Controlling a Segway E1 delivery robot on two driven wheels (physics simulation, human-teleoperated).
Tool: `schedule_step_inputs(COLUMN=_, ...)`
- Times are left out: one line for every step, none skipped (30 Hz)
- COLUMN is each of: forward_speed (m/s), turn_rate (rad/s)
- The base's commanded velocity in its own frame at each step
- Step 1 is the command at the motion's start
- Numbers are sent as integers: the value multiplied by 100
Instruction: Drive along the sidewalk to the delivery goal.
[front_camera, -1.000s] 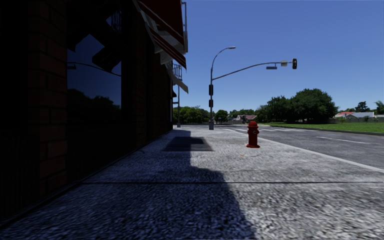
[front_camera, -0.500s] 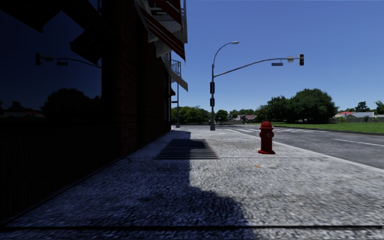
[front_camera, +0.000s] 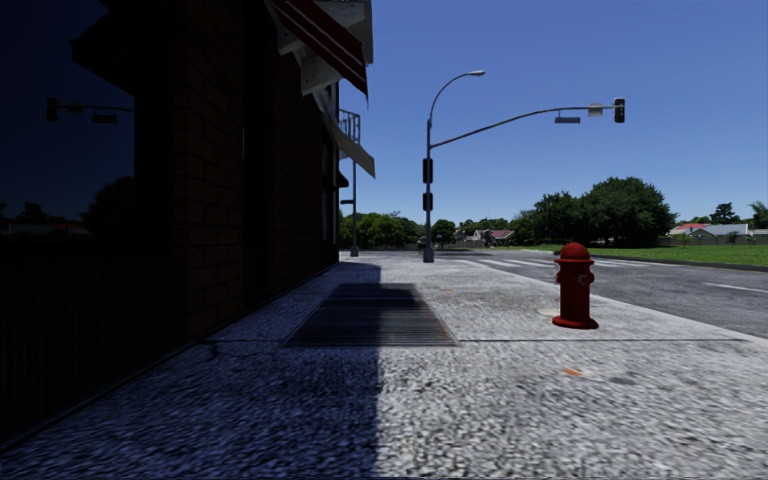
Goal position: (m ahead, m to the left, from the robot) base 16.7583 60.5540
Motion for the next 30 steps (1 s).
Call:
schedule_step_inputs(forward_speed=200, turn_rate=0)
schedule_step_inputs(forward_speed=200, turn_rate=0)
schedule_step_inputs(forward_speed=200, turn_rate=0)
schedule_step_inputs(forward_speed=200, turn_rate=0)
schedule_step_inputs(forward_speed=200, turn_rate=0)
schedule_step_inputs(forward_speed=200, turn_rate=0)
schedule_step_inputs(forward_speed=200, turn_rate=0)
schedule_step_inputs(forward_speed=200, turn_rate=0)
schedule_step_inputs(forward_speed=200, turn_rate=0)
schedule_step_inputs(forward_speed=200, turn_rate=0)
schedule_step_inputs(forward_speed=200, turn_rate=0)
schedule_step_inputs(forward_speed=200, turn_rate=0)
schedule_step_inputs(forward_speed=200, turn_rate=0)
schedule_step_inputs(forward_speed=200, turn_rate=0)
schedule_step_inputs(forward_speed=200, turn_rate=0)
schedule_step_inputs(forward_speed=200, turn_rate=0)
schedule_step_inputs(forward_speed=200, turn_rate=0)
schedule_step_inputs(forward_speed=200, turn_rate=0)
schedule_step_inputs(forward_speed=200, turn_rate=0)
schedule_step_inputs(forward_speed=200, turn_rate=0)
schedule_step_inputs(forward_speed=200, turn_rate=0)
schedule_step_inputs(forward_speed=200, turn_rate=0)
schedule_step_inputs(forward_speed=200, turn_rate=0)
schedule_step_inputs(forward_speed=200, turn_rate=0)
schedule_step_inputs(forward_speed=200, turn_rate=0)
schedule_step_inputs(forward_speed=200, turn_rate=0)
schedule_step_inputs(forward_speed=200, turn_rate=0)
schedule_step_inputs(forward_speed=200, turn_rate=0)
schedule_step_inputs(forward_speed=200, turn_rate=0)
schedule_step_inputs(forward_speed=200, turn_rate=0)
